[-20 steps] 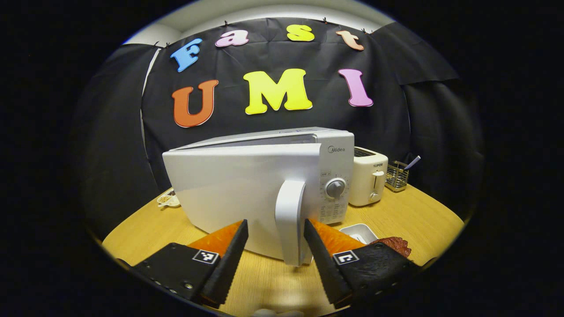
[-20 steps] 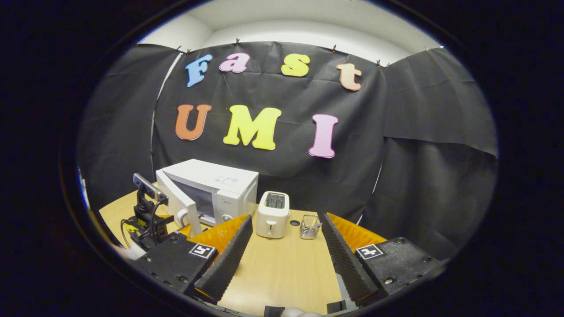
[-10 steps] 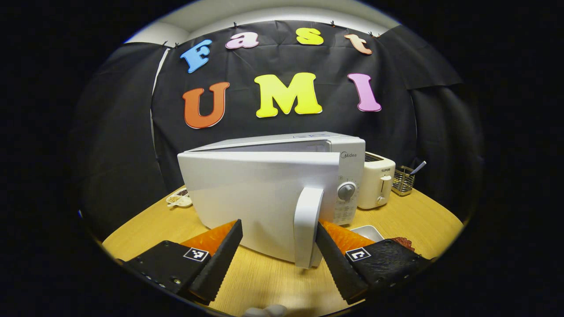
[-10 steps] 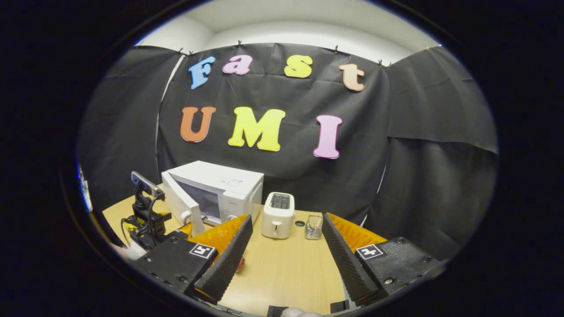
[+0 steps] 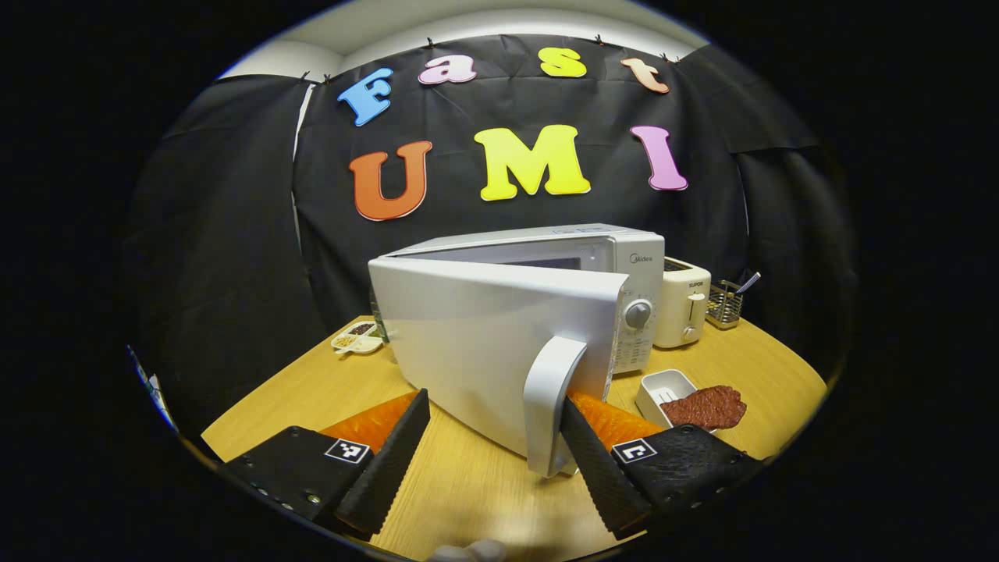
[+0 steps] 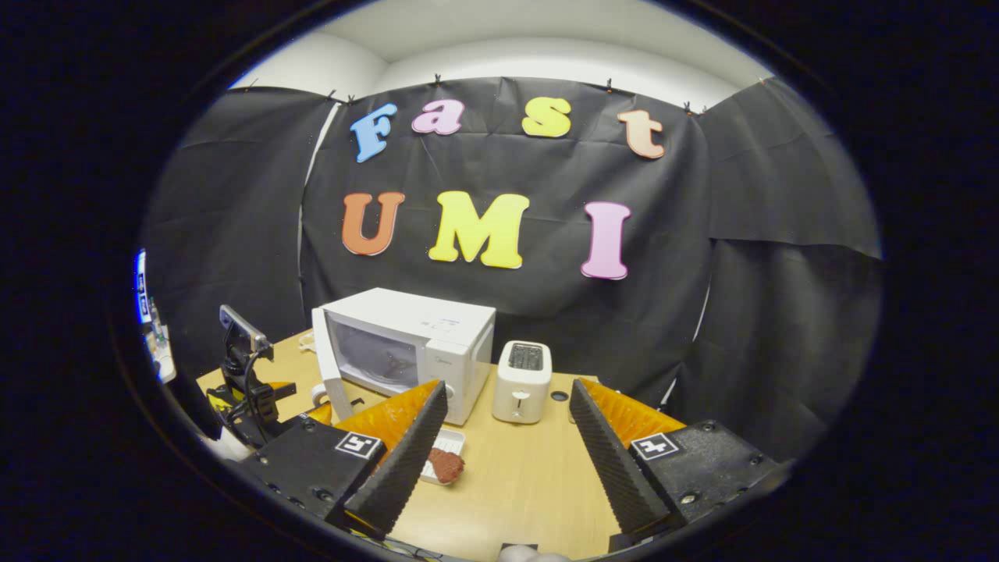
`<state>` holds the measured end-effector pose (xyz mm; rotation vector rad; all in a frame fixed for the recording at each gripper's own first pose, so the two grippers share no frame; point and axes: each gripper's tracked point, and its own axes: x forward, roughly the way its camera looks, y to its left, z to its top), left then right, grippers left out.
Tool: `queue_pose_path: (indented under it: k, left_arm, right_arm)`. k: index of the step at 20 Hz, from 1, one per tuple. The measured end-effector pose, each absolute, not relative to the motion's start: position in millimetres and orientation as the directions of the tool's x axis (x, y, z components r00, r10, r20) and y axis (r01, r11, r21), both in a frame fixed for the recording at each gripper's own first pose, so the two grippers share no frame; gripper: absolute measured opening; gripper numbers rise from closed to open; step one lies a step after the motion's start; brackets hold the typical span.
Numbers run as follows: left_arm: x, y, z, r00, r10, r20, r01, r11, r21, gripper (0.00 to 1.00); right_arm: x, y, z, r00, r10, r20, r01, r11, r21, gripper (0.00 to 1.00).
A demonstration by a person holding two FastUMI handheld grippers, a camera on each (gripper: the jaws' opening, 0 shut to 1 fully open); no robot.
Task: Open the microwave oven with the left hand, put the food in, and close the microwave oven.
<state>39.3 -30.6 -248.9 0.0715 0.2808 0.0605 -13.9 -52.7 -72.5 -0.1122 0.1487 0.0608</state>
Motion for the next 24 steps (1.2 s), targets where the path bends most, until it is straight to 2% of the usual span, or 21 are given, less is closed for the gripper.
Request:
queue_pose_path:
  k: [1, 2, 4, 5, 6, 7, 8, 12, 13, 14, 15, 17, 18, 19, 21, 22, 23, 24]
  left_arm:
    - [33.6, -23.1, -248.0, 0.958, 0.083, -0.276, -0.061, 0.994, 0.086, 0.96]
    - [28.0, -15.6, -247.8, 0.956, 0.097, -0.277, -0.073, 0.993, 0.094, 0.96]
    - [17.7, -0.3, -245.9, 0.954, 0.119, -0.273, -0.092, 0.989, 0.112, 0.97]
    - [13.9, 6.7, -244.9, 0.954, 0.127, -0.272, -0.098, 0.988, 0.118, 0.96]
    - [10.0, 13.9, -245.1, 0.951, 0.136, -0.278, -0.106, 0.987, 0.119, 0.97]
    - [5.1, 21.5, -245.9, 0.949, 0.143, -0.280, -0.114, 0.987, 0.117, 0.97]
    - [1.1, 27.8, -245.8, 0.948, 0.149, -0.282, -0.120, 0.986, 0.118, 0.97]
    - [-13.7, 55.1, -245.6, 0.944, 0.165, -0.285, -0.137, 0.984, 0.116, 0.97]
    - [-18.2, 62.4, -246.2, 0.944, 0.163, -0.287, -0.137, 0.984, 0.110, 0.97]
    - [-20.1, 67.7, -246.5, 0.944, 0.159, -0.289, -0.133, 0.985, 0.106, 0.89]
    - [-22.9, 72.8, -247.4, 0.944, 0.151, -0.293, -0.127, 0.987, 0.100, 0.95]
    - [-25.9, 83.9, -248.5, 0.944, 0.138, -0.300, -0.116, 0.989, 0.090, 0.95]
    - [-27.9, 89.4, -248.4, 0.944, 0.134, -0.300, -0.113, 0.990, 0.086, 0.89]
    - [-30.3, 94.9, -249.0, 0.944, 0.133, -0.301, -0.113, 0.990, 0.081, 0.95]
    - [-32.7, 105.0, -250.6, 0.944, 0.122, -0.306, -0.106, 0.992, 0.068, 0.95]
    - [-33.5, 109.7, -250.7, 0.943, 0.117, -0.312, -0.103, 0.993, 0.062, 0.95]
    - [-36.4, 114.5, -251.4, 0.942, 0.112, -0.317, -0.100, 0.994, 0.054, 0.95]
    - [-39.8, 118.3, -250.9, 0.943, 0.106, -0.317, -0.095, 0.994, 0.049, 0.95]
  right_arm:
    - [-13.1, -46.2, -72.6, 0.986, 0.065, -0.151, -0.082, 0.991, -0.105, 0.96]
    - [-12.7, -39.5, -73.8, 0.985, 0.077, -0.154, -0.094, 0.990, -0.104, 1.00]
    - [-12.5, -27.4, -74.7, 0.983, 0.098, -0.155, -0.115, 0.988, -0.107, 1.00]
    - [-12.3, -20.2, -74.5, 0.982, 0.109, -0.154, -0.126, 0.986, -0.106, 0.96]
    - [-12.3, -14.7, -74.8, 0.981, 0.117, -0.156, -0.134, 0.985, -0.105, 1.00]
    - [-12.8, -8.1, -74.6, 0.980, 0.126, -0.157, -0.144, 0.984, -0.103, 1.00]
    - [-14.0, -1.9, -75.0, 0.979, 0.133, -0.157, -0.150, 0.983, -0.104, 0.96]
    - [-16.7, 24.3, -77.1, 0.976, 0.150, -0.160, -0.169, 0.979, -0.112, 0.96]
    - [-16.8, 31.9, -79.5, 0.974, 0.154, -0.168, -0.174, 0.978, -0.115, 1.00]
    - [-17.8, 39.0, -80.3, 0.973, 0.157, -0.168, -0.178, 0.977, -0.116, 0.96]
    - [-18.7, 44.9, -78.0, 0.973, 0.158, -0.166, -0.179, 0.977, -0.116, 0.96]
    - [-20.8, 56.6, -77.3, 0.974, 0.161, -0.162, -0.181, 0.976, -0.121, 0.96]
    - [-20.7, 62.2, -77.8, 0.974, 0.162, -0.162, -0.183, 0.975, -0.124, 0.96]
    - [-21.9, 68.5, -78.2, 0.973, 0.163, -0.162, -0.184, 0.975, -0.127, 0.96]
    - [-23.4, 78.8, -78.6, 0.973, 0.165, -0.165, -0.187, 0.974, -0.129, 0.96]
    - [-24.8, 84.5, -78.8, 0.972, 0.167, -0.165, -0.189, 0.973, -0.130, 1.00]
    - [-25.3, 91.2, -77.2, 0.971, 0.171, -0.165, -0.194, 0.972, -0.133, 1.00]
    - [-26.4, 96.0, -77.6, 0.971, 0.175, -0.162, -0.198, 0.970, -0.139, 0.96]
